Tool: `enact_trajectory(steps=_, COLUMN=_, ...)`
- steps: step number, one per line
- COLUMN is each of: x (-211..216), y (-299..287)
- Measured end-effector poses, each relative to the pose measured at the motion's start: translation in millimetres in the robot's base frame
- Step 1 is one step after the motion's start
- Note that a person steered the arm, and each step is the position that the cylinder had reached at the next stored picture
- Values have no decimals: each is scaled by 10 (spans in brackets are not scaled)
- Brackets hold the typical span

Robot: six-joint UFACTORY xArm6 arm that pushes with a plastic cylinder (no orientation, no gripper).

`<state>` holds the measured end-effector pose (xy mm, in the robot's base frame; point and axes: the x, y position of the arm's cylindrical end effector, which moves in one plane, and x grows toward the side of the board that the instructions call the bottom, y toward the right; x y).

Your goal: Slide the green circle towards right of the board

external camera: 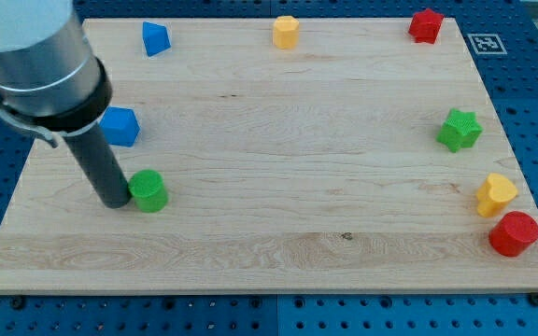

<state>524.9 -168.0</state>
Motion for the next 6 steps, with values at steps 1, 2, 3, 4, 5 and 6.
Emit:
enact_trajectory(steps=1, x=0, y=305)
enact_trajectory(steps=2, x=0, y=541)
enact_trajectory(steps=3, x=0, y=792)
enact_trajectory(steps=4, x=0, y=998)
enact_trajectory(steps=5, x=0, y=1195)
enact_trajectory(steps=6, x=0, y=1392)
